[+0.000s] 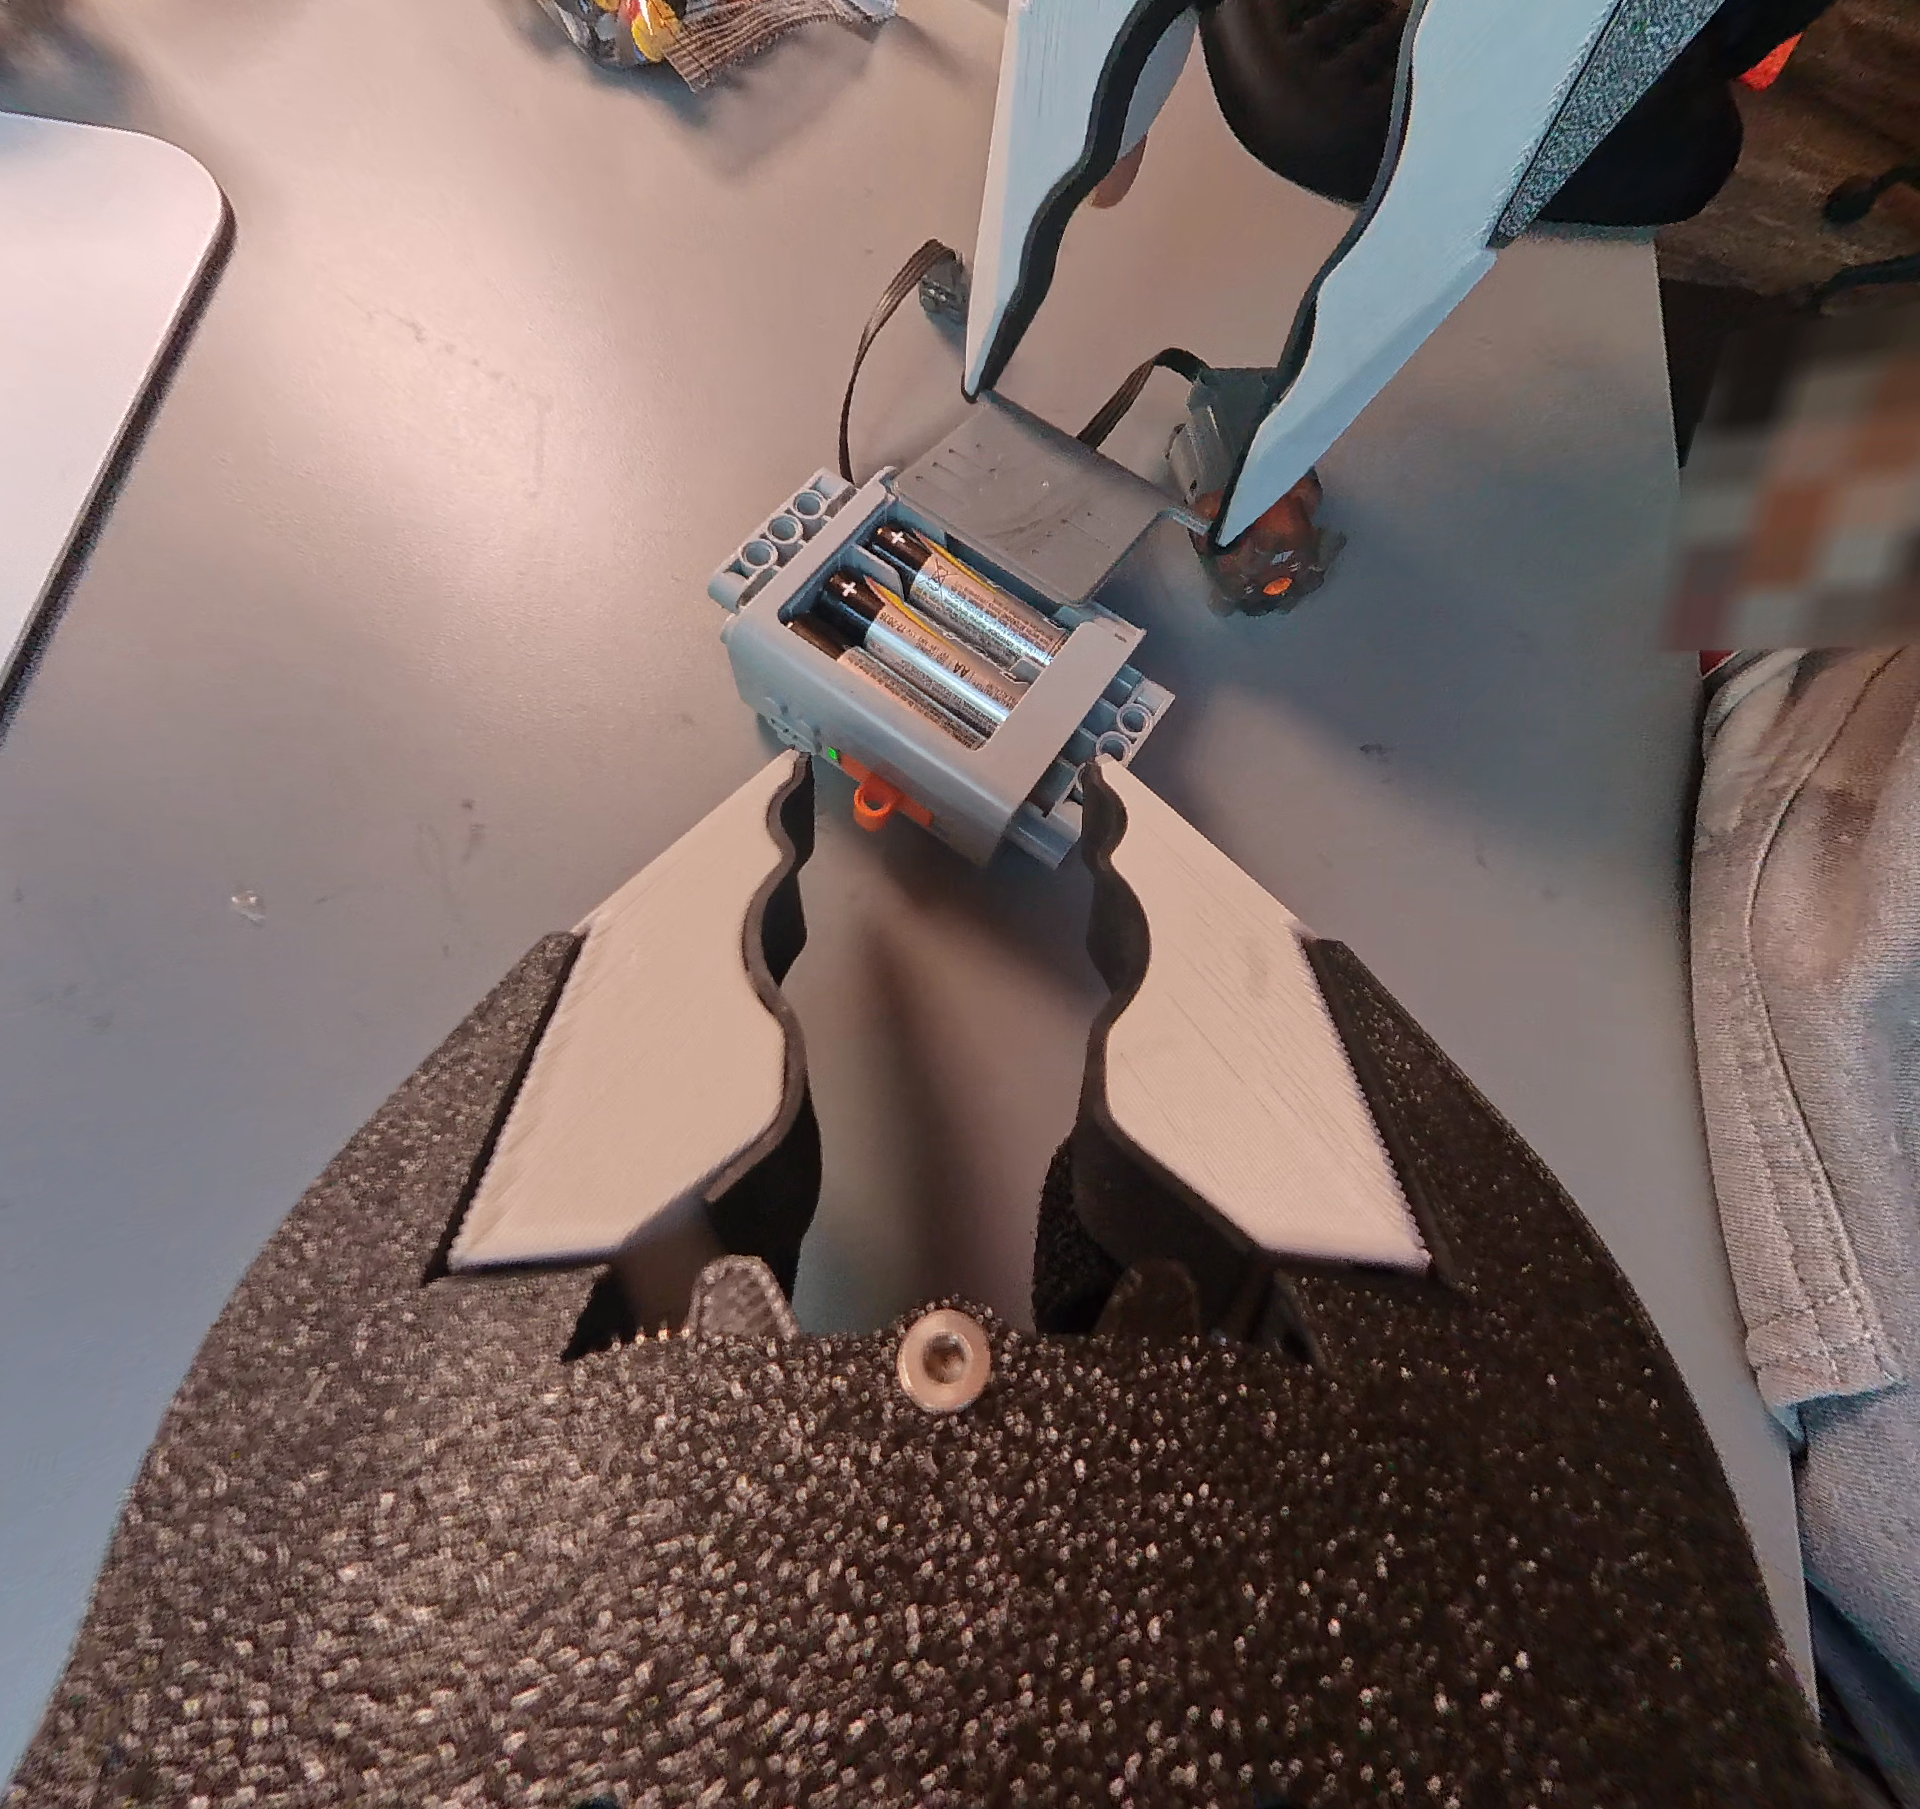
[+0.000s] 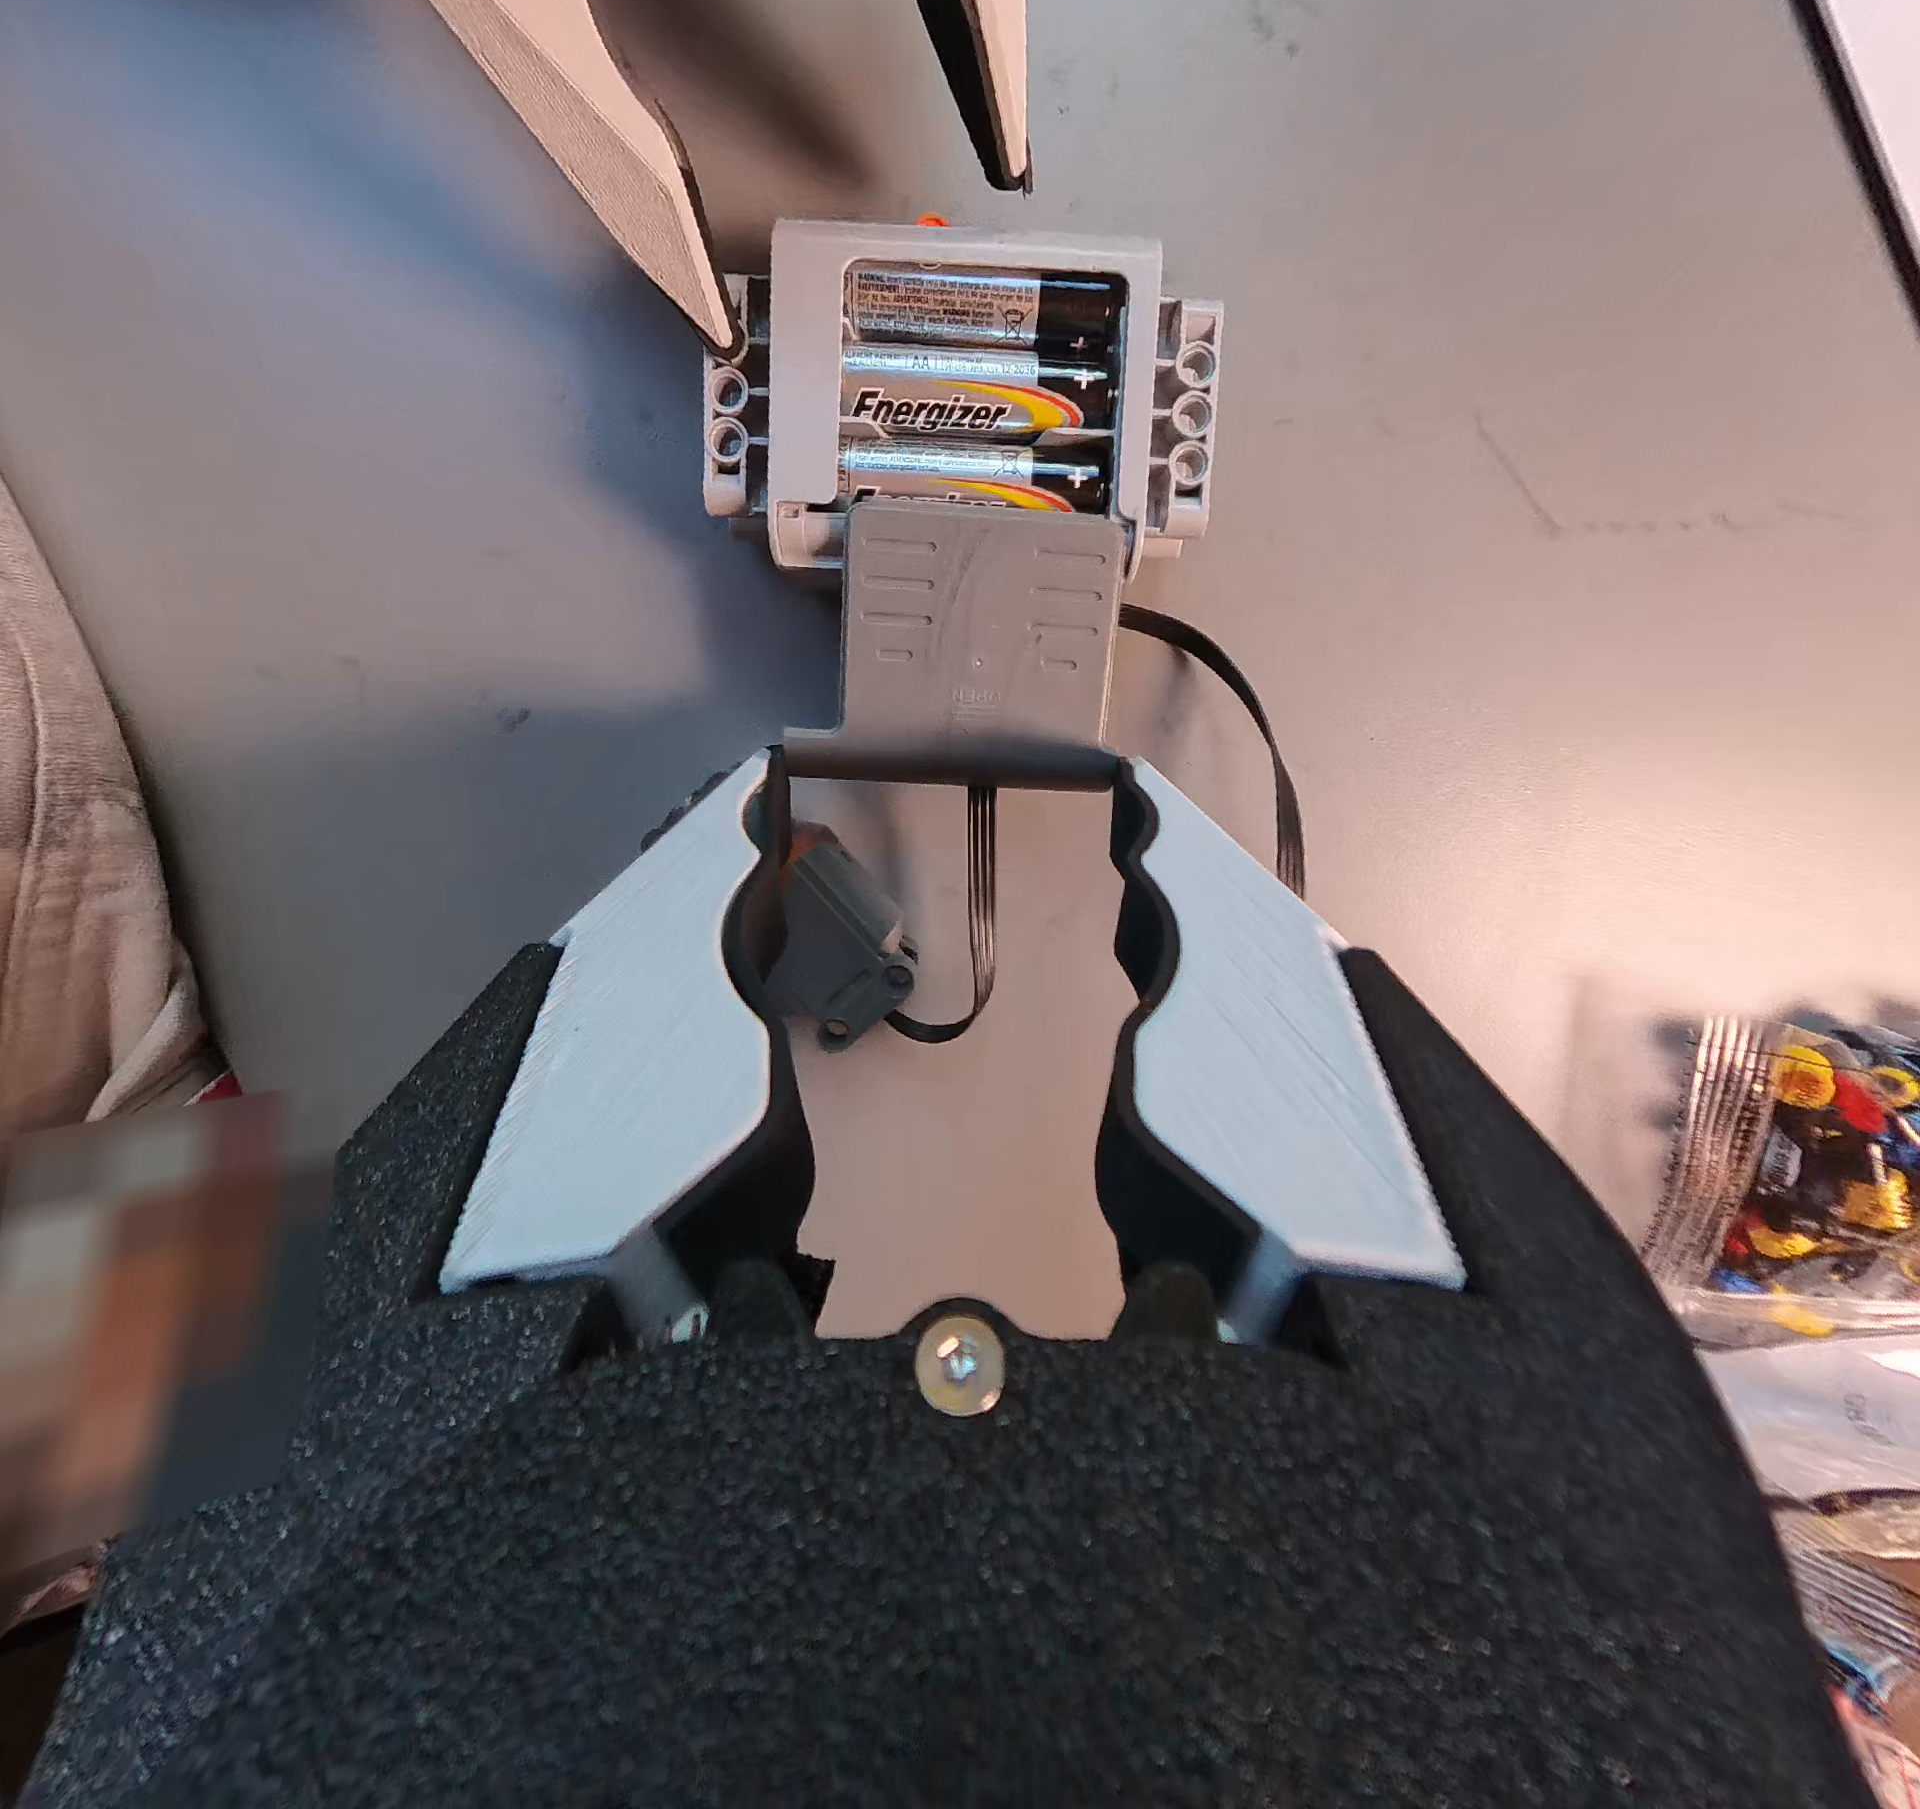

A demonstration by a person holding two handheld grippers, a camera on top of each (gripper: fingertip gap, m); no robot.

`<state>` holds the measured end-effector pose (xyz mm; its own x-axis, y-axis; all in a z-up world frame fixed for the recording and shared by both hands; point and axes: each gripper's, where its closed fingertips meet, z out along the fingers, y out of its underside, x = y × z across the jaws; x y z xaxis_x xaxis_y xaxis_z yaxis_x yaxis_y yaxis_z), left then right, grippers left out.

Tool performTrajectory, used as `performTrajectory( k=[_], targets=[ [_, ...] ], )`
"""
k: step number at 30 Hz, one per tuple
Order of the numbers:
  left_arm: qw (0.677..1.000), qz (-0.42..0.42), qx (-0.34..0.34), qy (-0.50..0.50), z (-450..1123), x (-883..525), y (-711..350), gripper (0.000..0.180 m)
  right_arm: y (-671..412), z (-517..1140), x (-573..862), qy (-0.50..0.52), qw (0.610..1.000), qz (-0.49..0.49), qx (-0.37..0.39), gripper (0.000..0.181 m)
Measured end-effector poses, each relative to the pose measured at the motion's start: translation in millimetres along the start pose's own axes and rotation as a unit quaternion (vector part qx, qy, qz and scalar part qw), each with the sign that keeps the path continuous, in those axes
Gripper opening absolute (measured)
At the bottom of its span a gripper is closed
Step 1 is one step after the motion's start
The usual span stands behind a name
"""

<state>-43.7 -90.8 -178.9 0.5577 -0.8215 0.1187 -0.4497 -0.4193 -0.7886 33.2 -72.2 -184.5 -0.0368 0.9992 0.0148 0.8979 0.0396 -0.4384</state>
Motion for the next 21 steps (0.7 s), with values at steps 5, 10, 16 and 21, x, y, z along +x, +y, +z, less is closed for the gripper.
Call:
performTrajectory(
  k=[5,10,16,21],
  targets=[
    [1.0,0.005,0.0,-0.005,-0.3,0.4,-0.3,0.048,-0.3,-1.8,1.2,0.003,0.999,-0.007,-0.032,0.061],
    [1.0,0.006,0.0,-0.008,-0.4,1.0,-0.5,0.047,-0.3,-0.7,1.1,0.008,0.998,-0.015,-0.067,0.061],
    [1.0,0.008,0.0,-0.007,0.5,4.0,-1.0,0.045,-0.5,-0.2,1.4,0.016,0.995,-0.007,-0.094,0.061],
    [1.0,0.012,0.0,-0.006,0.9,6.1,-1.3,0.043,-2.1,-1.6,1.5,0.018,0.993,-0.019,-0.115,0.061]
  ],
)
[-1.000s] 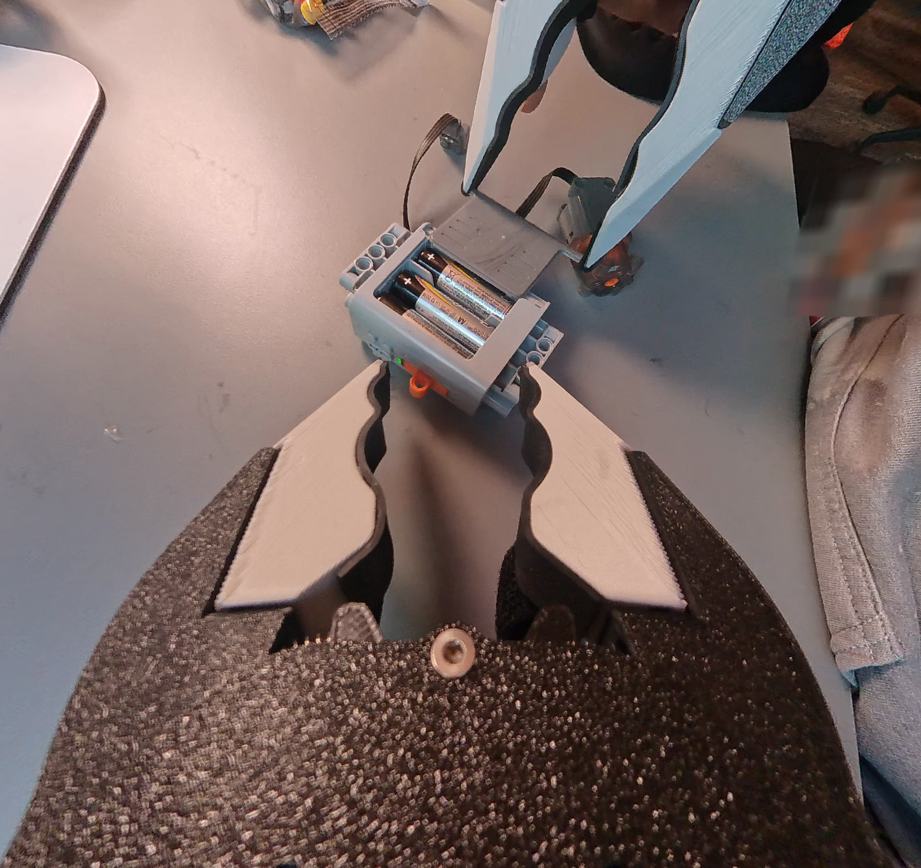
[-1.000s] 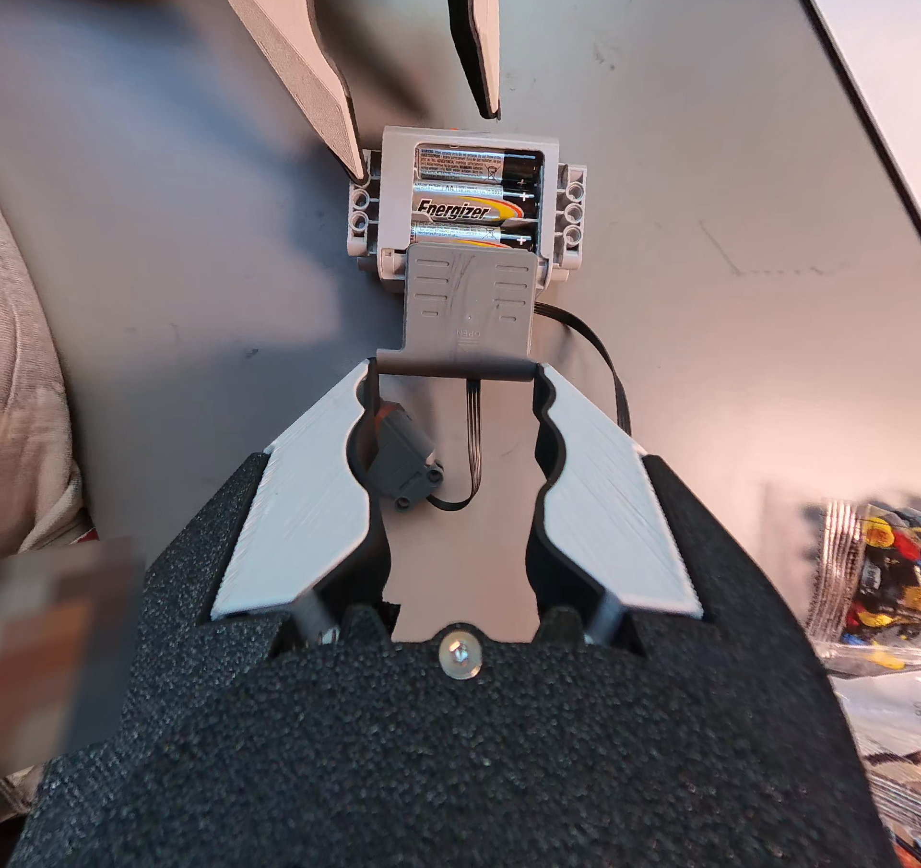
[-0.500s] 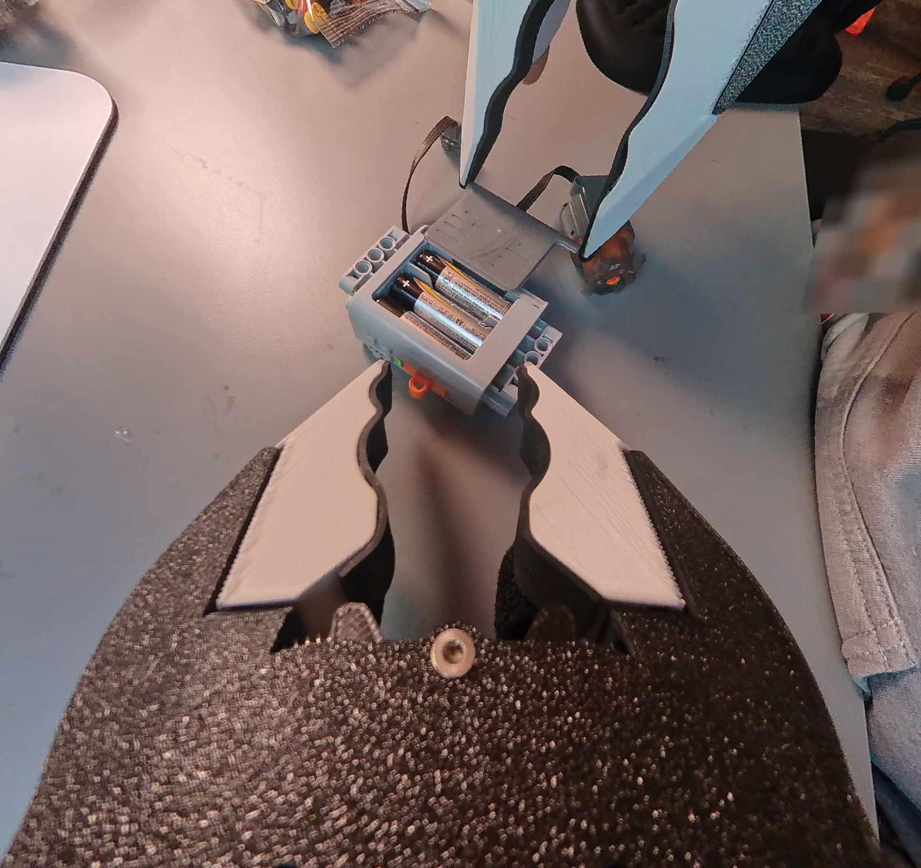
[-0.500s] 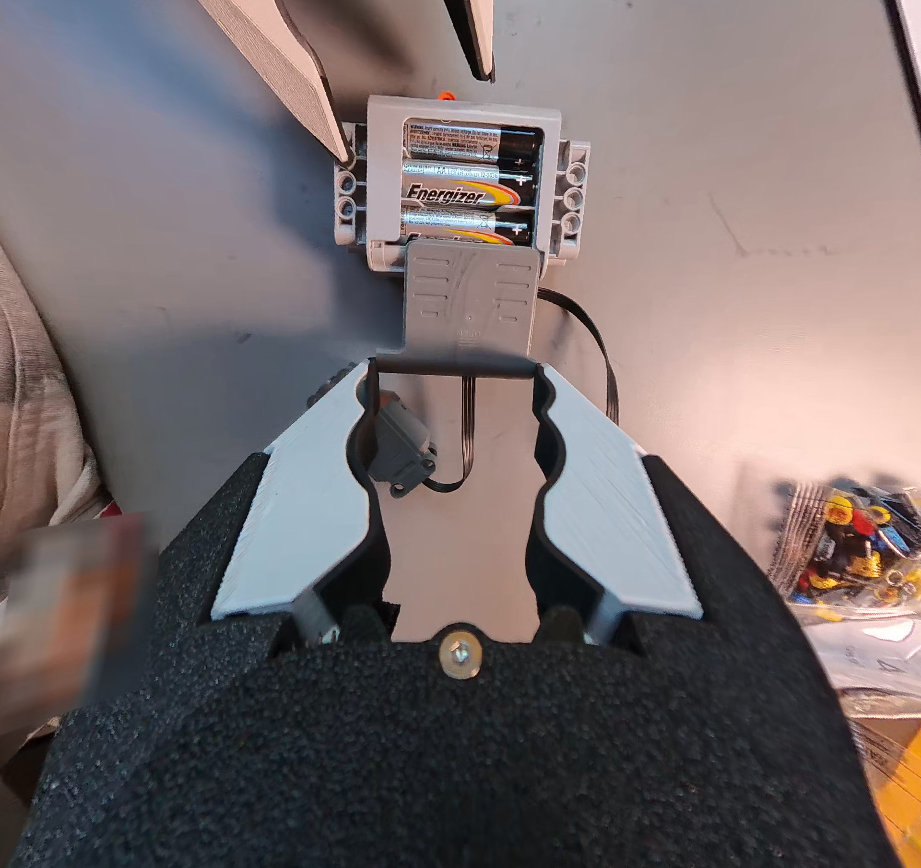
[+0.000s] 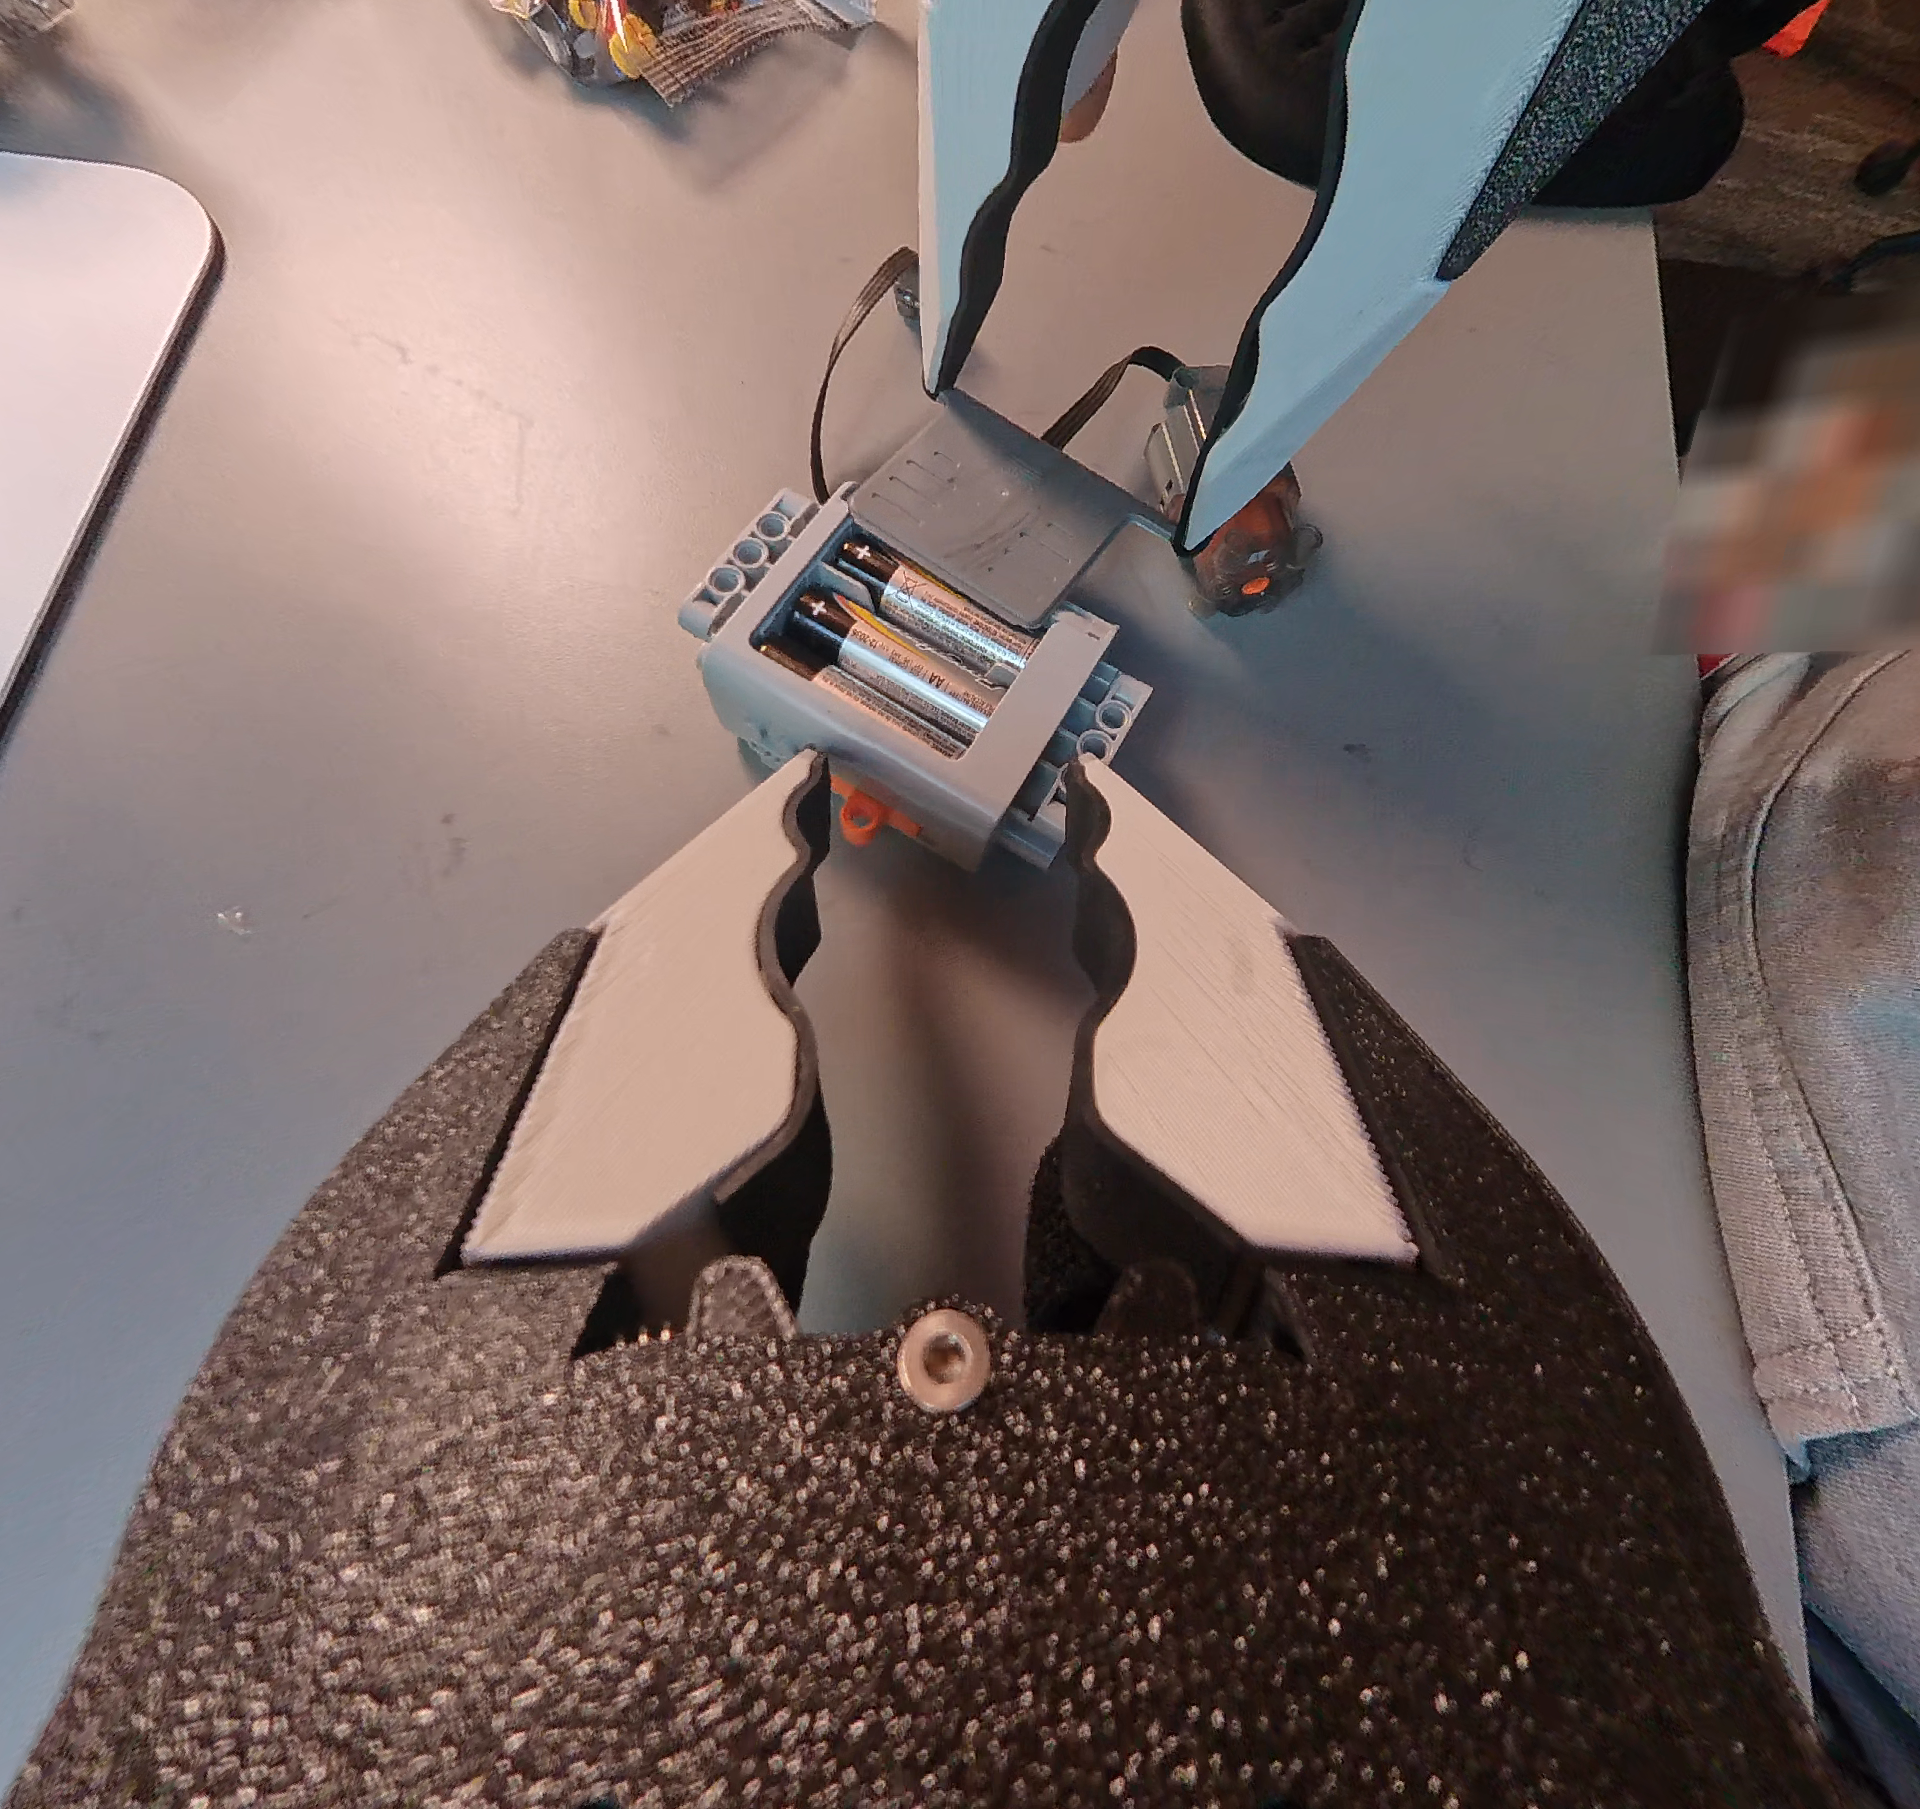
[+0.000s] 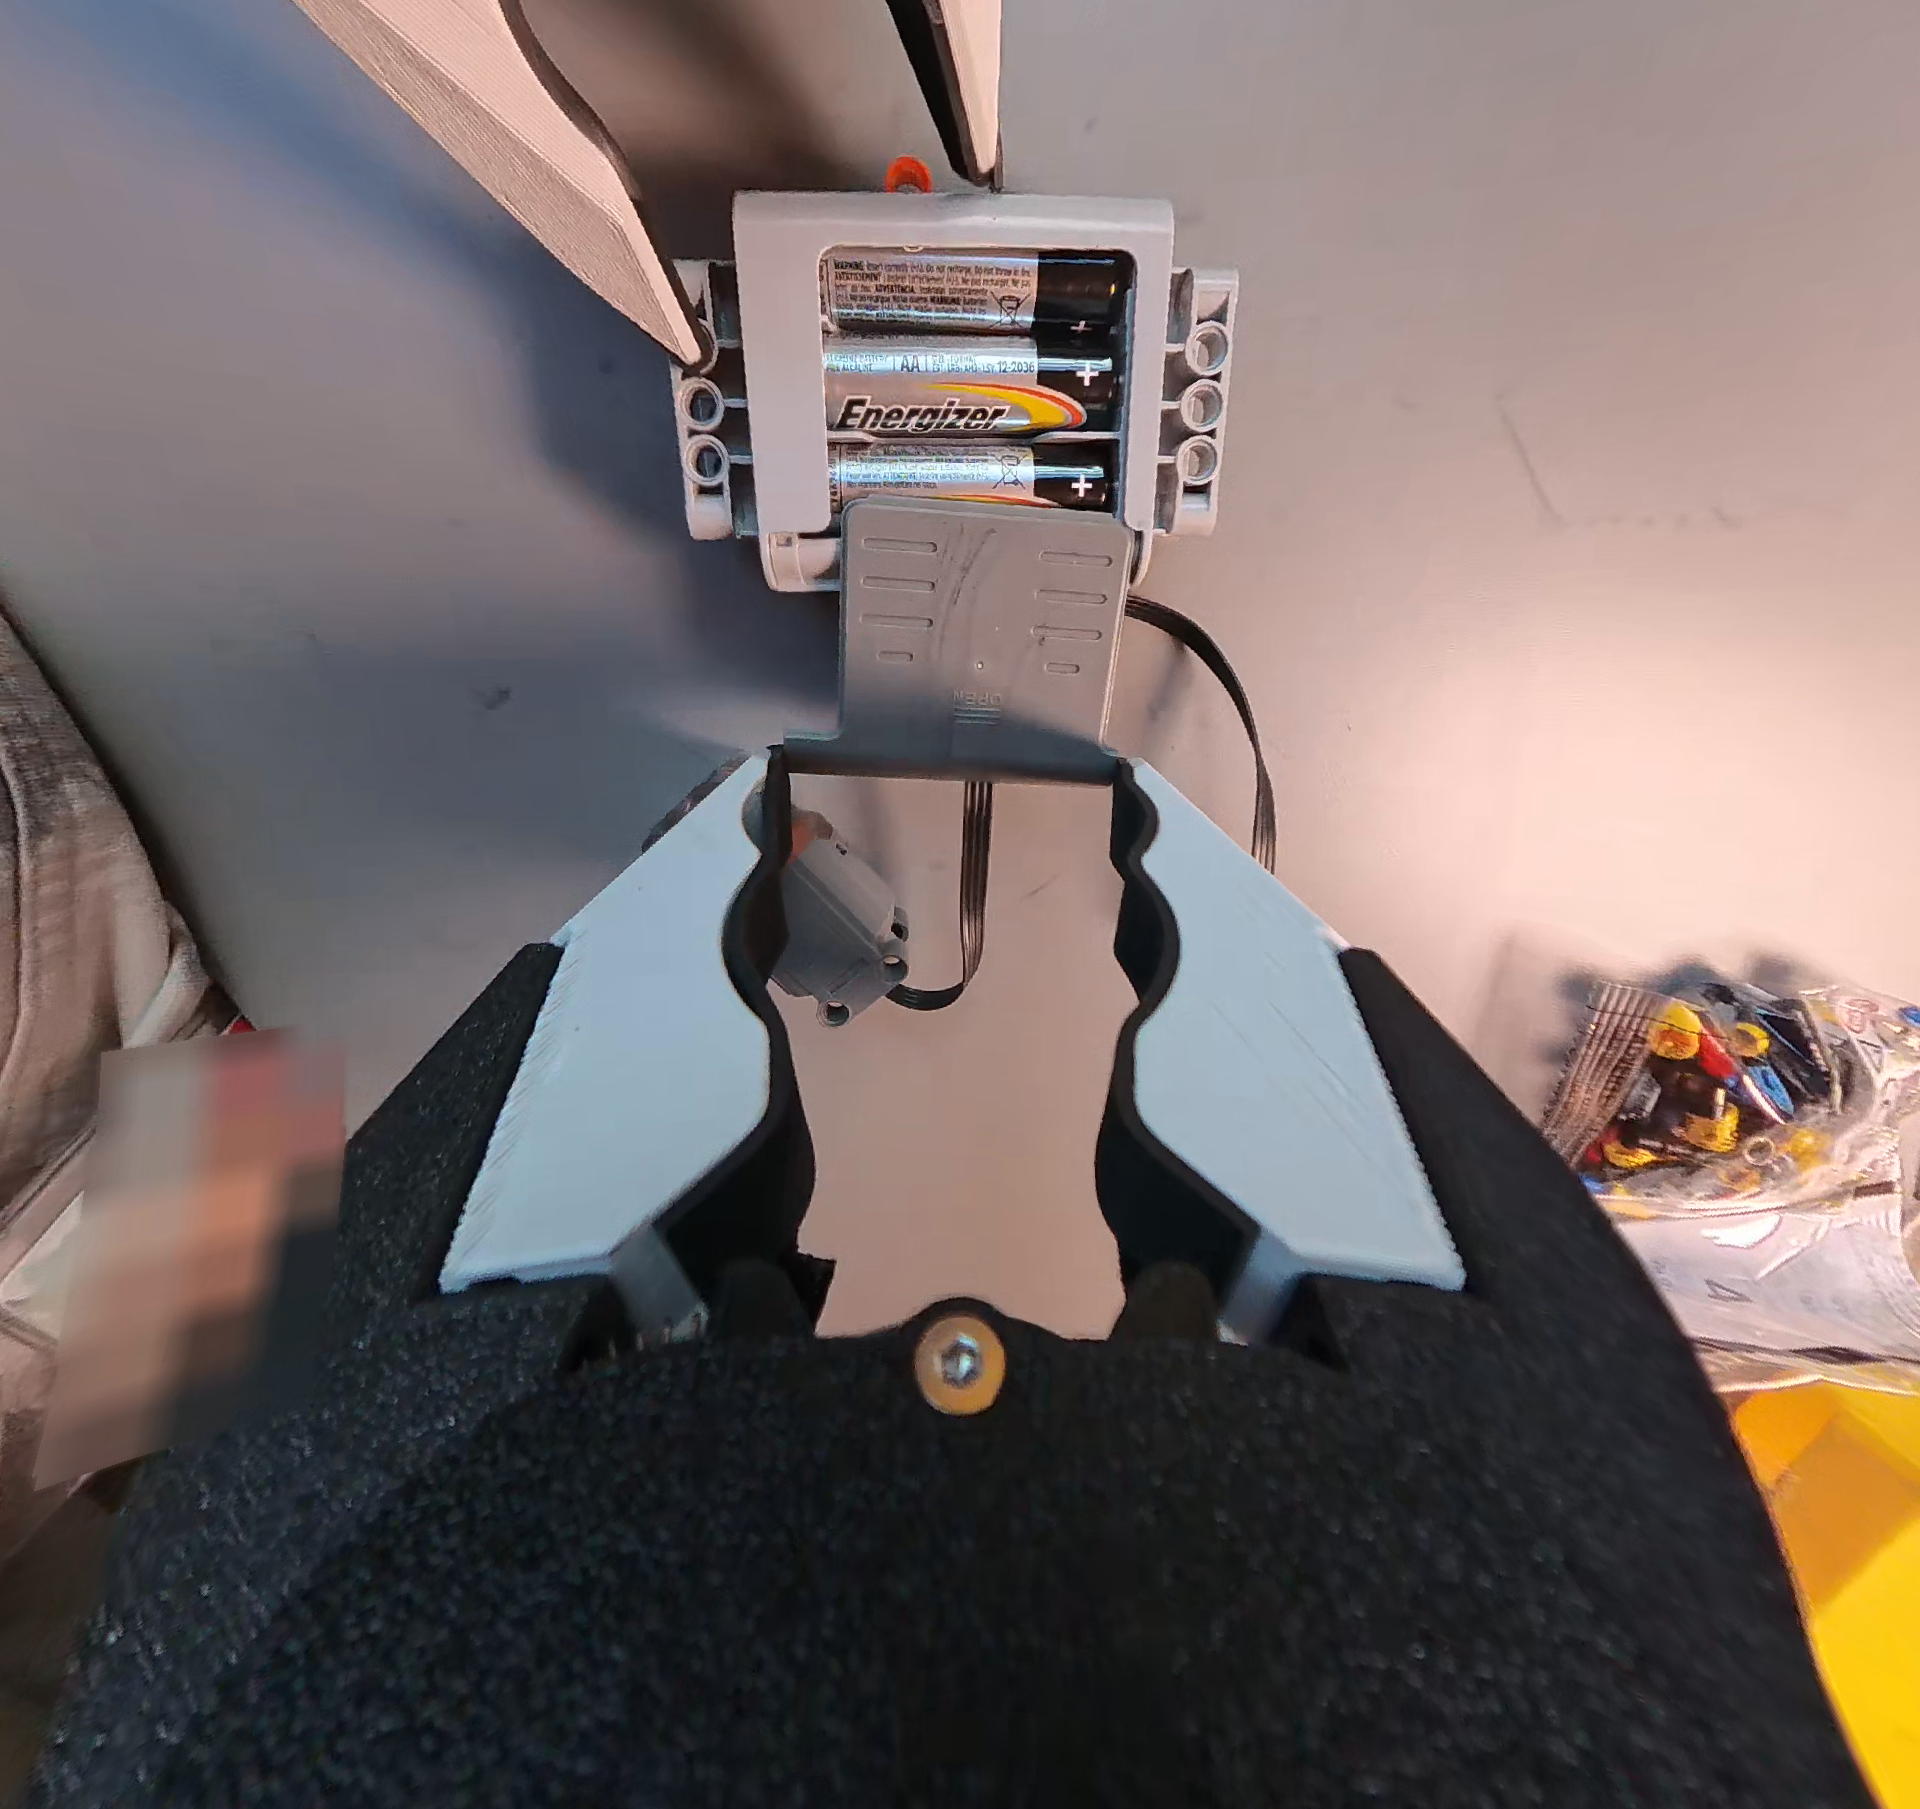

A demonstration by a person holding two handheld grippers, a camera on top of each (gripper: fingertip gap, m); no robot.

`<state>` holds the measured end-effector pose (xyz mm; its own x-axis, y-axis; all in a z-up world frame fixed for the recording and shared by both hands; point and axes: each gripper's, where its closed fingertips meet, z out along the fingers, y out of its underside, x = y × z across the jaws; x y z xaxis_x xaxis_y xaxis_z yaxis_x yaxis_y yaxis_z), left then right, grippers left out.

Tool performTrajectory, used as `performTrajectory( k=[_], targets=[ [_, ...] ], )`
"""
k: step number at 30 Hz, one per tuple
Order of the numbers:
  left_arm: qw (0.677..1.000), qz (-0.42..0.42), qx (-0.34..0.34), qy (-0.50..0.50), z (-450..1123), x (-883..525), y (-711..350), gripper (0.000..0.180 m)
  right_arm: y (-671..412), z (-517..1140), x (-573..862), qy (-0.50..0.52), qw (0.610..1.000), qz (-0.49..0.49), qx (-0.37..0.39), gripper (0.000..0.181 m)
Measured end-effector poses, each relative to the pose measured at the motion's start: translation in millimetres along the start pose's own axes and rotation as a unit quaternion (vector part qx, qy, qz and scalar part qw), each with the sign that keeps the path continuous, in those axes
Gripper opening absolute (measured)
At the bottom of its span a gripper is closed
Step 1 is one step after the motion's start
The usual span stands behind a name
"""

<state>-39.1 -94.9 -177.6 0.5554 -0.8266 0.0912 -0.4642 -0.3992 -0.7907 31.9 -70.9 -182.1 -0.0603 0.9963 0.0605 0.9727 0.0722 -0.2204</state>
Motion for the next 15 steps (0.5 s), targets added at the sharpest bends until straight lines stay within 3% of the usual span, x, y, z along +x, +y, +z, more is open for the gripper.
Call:
performTrajectory(
  k=[15],
  targets=[
    [1.0,-0.027,-0.003,0.007,0.7,-3.6,2.2,0.052,-4.5,1.7,1.2,-0.009,0.999,-0.031,-0.02,0.061]
  ],
)
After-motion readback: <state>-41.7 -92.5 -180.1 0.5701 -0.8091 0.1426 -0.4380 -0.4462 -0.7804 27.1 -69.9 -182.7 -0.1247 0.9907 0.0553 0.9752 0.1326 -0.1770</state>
